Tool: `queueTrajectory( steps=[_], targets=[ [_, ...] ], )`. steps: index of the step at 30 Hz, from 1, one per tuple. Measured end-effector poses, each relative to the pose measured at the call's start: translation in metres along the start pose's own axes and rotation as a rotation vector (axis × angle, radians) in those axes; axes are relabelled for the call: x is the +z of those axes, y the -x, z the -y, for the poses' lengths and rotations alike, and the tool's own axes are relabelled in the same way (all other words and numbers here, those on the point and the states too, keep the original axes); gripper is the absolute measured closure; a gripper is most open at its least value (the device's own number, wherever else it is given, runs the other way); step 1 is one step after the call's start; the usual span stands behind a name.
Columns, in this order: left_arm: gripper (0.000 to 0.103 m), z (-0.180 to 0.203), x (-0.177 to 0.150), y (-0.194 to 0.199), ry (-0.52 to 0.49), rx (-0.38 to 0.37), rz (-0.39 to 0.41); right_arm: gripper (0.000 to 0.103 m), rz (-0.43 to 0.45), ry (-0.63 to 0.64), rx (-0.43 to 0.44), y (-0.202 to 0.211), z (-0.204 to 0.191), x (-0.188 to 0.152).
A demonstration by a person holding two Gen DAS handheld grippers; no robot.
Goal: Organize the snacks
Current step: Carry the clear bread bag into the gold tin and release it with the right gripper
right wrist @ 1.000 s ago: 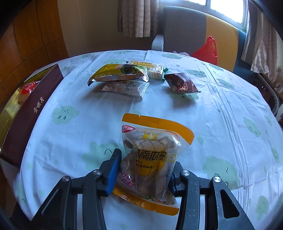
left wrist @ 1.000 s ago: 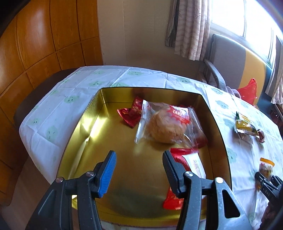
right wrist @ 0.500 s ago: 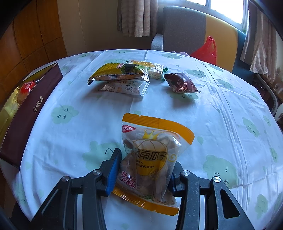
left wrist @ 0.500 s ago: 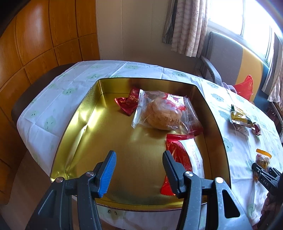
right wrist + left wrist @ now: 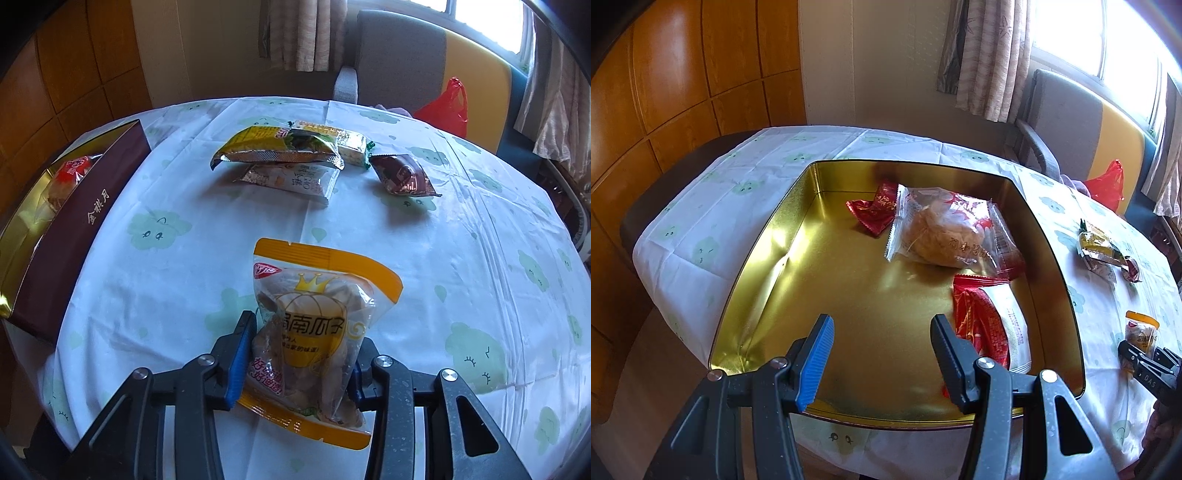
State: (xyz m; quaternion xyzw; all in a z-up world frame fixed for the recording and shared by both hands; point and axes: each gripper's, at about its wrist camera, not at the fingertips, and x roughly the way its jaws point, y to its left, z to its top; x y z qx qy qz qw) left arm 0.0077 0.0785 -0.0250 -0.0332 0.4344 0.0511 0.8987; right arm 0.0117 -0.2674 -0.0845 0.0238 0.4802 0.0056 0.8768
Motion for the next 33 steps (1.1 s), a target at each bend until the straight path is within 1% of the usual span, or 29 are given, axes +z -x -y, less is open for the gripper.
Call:
queueTrajectory(
  steps=[5, 11, 16, 21, 25, 27, 29, 30, 31, 32, 33],
  targets=[
    [0.048, -0.003, 0.001, 0.002, 0.002, 0.01, 0.014, 0.061, -0.017, -0.024, 0.073, 0.005, -0.007, 0.006],
    [0.048, -0.007, 0.001, 0.002, 0.009, 0.02, 0.023, 0.061, 0.012, 0.015, 0.195, 0.026, -0.038, 0.021],
    [0.048, -0.01, 0.001, 0.001, 0.017, 0.025, 0.026, 0.06, 0.017, 0.096, 0.292, 0.038, -0.078, 0.04],
    [0.048, -0.018, 0.001, 0.0, 0.045, 0.039, 0.032, 0.06, 0.022, 0.151, 0.401, 0.044, -0.123, 0.065],
    [0.048, -0.025, 0.002, -0.003, 0.066, 0.052, 0.032, 0.059, 0.015, 0.201, 0.456, 0.04, -0.163, 0.081],
    [0.048, -0.027, 0.002, -0.004, 0.07, 0.051, 0.026, 0.058, -0.009, 0.218, 0.474, 0.03, -0.183, 0.088],
    [0.048, -0.028, 0.001, -0.006, 0.072, 0.053, 0.024, 0.055, -0.024, 0.241, 0.496, 0.02, -0.204, 0.093],
    [0.048, -0.028, 0.001, -0.007, 0.071, 0.052, 0.019, 0.051, -0.028, 0.246, 0.499, 0.016, -0.212, 0.093],
    [0.048, -0.028, 0.001, -0.008, 0.071, 0.049, 0.014, 0.04, -0.048, 0.244, 0.506, 0.01, -0.219, 0.093],
    [0.048, -0.028, 0.0, -0.009, 0.071, 0.047, 0.012, 0.037, -0.055, 0.241, 0.508, 0.005, -0.223, 0.093],
    [0.048, -0.028, 0.0, -0.009, 0.069, 0.046, 0.011, 0.036, -0.053, 0.241, 0.508, 0.003, -0.227, 0.092]
  ],
)
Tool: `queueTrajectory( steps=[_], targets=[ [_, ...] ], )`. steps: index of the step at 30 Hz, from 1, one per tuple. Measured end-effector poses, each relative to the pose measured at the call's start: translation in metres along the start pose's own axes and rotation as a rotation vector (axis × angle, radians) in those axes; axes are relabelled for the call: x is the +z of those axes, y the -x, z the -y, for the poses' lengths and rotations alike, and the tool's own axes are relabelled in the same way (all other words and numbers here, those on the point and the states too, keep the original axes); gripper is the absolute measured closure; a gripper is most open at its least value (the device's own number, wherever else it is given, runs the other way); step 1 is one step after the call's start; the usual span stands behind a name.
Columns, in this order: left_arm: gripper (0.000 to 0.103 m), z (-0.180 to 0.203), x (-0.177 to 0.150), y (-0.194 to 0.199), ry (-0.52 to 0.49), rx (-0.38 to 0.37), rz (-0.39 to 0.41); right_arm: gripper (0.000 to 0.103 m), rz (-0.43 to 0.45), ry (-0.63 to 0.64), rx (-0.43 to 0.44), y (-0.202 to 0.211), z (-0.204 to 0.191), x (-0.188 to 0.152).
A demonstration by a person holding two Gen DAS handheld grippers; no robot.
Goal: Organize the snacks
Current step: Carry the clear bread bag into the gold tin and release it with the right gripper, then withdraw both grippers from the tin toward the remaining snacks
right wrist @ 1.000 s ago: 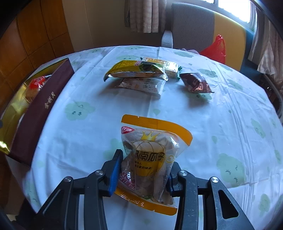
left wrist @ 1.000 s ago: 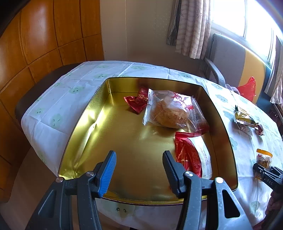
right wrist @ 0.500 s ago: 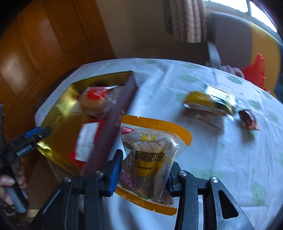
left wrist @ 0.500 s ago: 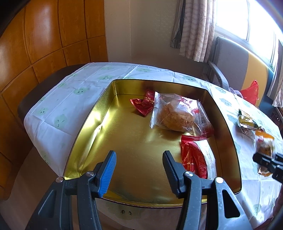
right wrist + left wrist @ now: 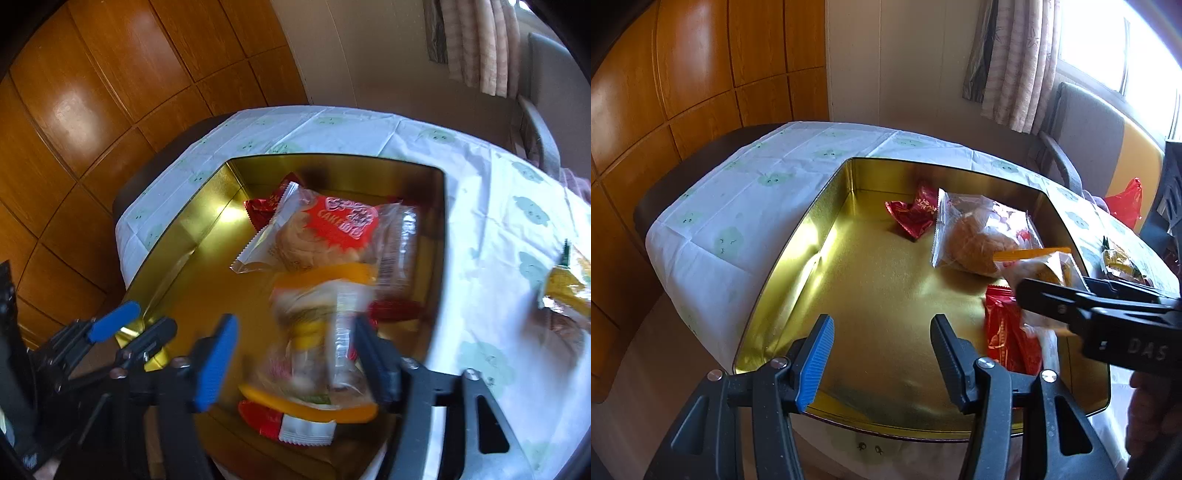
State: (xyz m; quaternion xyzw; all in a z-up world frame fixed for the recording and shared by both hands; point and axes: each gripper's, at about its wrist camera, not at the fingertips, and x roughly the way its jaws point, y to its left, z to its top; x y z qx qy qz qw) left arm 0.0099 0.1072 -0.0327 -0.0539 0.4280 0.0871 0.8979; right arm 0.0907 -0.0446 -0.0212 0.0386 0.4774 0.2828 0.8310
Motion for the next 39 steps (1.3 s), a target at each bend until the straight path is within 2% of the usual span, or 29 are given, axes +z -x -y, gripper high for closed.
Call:
queueTrajectory(
  steps=[6, 9, 21, 39],
  targets=[
    [0.048, 0.004, -0.002, -0.001, -0.01, -0.002, -0.007, 0.036, 0.024, 0.012, -0.02, 0.009, 0.0, -0.011],
    [0.048, 0.006, -0.002, 0.002, -0.015, -0.007, 0.001, 0.03, 0.075, -0.016, -0.011, 0.026, 0.007, -0.016],
    [0.048, 0.017, -0.001, 0.017, -0.049, -0.023, 0.038, 0.028, 0.173, -0.096, -0.096, 0.07, 0.029, -0.035],
    [0.048, 0.033, -0.003, 0.027, -0.102, -0.039, 0.065, 0.027, 0.204, -0.131, -0.2, 0.092, 0.05, -0.065]
  ],
)
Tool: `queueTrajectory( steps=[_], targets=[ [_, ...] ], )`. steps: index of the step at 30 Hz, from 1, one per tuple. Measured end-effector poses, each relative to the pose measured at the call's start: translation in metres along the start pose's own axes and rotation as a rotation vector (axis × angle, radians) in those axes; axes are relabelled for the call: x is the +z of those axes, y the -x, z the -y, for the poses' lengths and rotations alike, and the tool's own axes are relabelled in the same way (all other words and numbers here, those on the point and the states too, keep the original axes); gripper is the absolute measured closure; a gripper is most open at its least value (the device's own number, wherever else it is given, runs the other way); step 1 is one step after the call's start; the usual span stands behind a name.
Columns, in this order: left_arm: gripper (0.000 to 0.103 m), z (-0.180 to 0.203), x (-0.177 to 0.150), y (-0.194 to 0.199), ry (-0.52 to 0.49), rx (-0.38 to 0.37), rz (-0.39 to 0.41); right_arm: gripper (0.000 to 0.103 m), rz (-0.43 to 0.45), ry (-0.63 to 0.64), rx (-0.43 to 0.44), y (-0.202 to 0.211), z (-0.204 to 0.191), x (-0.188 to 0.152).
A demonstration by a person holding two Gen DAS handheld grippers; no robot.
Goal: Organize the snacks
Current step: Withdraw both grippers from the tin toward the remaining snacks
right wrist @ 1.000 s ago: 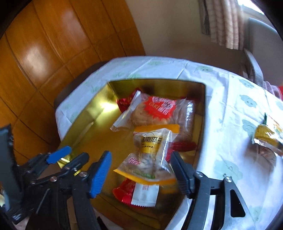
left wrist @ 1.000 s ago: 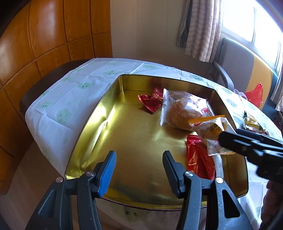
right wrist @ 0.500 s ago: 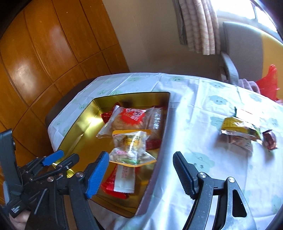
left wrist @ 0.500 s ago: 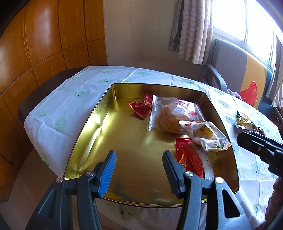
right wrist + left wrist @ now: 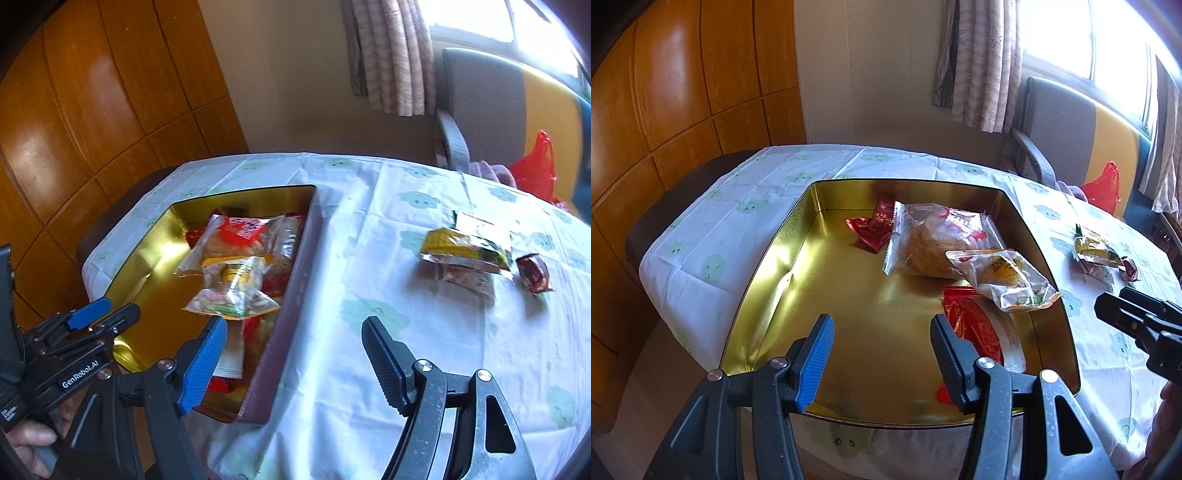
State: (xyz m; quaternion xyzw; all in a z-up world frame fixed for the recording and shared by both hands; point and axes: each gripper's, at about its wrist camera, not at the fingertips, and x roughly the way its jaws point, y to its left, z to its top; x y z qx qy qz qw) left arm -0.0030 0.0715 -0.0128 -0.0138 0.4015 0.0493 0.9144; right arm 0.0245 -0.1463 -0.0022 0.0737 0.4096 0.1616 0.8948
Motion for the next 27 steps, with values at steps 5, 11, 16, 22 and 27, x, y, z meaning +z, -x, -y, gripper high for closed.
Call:
queueTrajectory(
  steps=[5, 11, 16, 22, 27],
  targets=[
    [0.048, 0.009, 0.002, 0.004, -0.028, -0.004, 0.012, 0.026, 0.004, -0.039, -0.037, 0.005, 0.02, -0.006],
    [0.048, 0.022, 0.007, 0.01, -0.071, -0.019, 0.029, 0.025, -0.005, -0.076, -0.134, 0.01, 0.052, -0.017],
    [0.048, 0.04, 0.012, 0.014, -0.122, -0.039, 0.041, 0.024, -0.026, -0.15, -0.201, 0.015, 0.087, -0.032],
    [0.048, 0.064, 0.02, 0.017, -0.187, -0.067, 0.048, 0.024, -0.025, -0.224, -0.279, 0.027, 0.125, -0.048],
    [0.048, 0.085, 0.022, 0.018, -0.24, -0.086, 0.046, 0.024, -0.027, -0.255, -0.321, 0.034, 0.145, -0.057]
  ],
)
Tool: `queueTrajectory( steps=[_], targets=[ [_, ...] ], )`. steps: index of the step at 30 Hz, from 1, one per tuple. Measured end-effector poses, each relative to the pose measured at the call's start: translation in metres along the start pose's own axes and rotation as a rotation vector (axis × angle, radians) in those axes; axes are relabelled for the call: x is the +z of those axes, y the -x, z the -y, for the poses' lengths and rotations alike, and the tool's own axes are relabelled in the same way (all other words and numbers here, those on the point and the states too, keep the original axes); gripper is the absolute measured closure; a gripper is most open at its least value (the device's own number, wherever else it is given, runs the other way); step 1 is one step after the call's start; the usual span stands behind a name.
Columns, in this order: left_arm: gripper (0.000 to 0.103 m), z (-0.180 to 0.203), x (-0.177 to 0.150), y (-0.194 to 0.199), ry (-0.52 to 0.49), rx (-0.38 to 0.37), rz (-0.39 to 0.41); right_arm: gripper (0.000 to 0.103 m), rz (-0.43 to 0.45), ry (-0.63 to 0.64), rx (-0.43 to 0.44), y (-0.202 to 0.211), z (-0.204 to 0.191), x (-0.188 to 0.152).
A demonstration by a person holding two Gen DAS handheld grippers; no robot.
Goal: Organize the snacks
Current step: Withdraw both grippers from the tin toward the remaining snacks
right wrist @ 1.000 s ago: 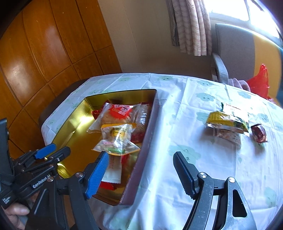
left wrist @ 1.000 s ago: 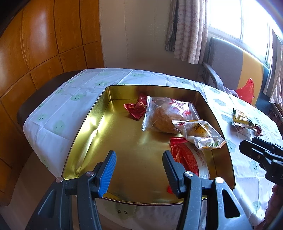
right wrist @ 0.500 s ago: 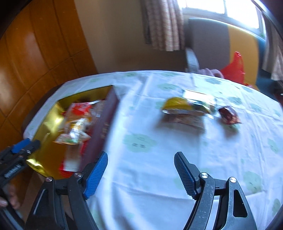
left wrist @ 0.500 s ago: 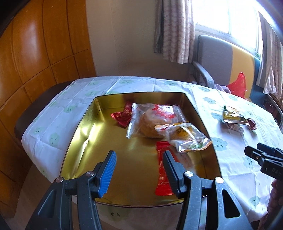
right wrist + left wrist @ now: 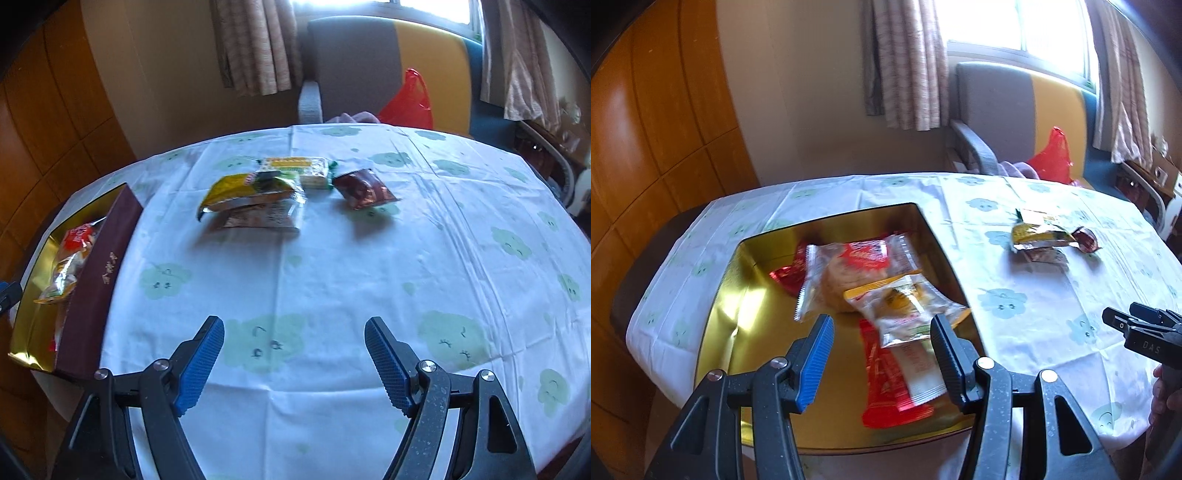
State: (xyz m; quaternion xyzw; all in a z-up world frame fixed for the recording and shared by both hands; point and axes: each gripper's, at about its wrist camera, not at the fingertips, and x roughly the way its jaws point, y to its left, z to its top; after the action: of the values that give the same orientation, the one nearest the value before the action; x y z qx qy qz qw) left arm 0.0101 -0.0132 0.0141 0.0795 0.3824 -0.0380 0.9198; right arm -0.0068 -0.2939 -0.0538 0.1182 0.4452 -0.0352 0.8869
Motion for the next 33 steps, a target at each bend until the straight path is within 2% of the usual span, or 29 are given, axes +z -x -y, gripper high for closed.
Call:
queueTrajectory(
  steps=[10, 33],
  targets=[
    [0.048, 0.028, 0.004, -0.004, -0.079, -0.029, -0.011, 0.023, -0.026, -0.029, -0.041, -0.008, 0.019, -0.009],
    [0.048, 0.071, 0.009, -0.004, -0.206, -0.074, 0.004, 0.022, -0.052, -0.048, -0.056, -0.018, 0.033, -0.017]
  ],
)
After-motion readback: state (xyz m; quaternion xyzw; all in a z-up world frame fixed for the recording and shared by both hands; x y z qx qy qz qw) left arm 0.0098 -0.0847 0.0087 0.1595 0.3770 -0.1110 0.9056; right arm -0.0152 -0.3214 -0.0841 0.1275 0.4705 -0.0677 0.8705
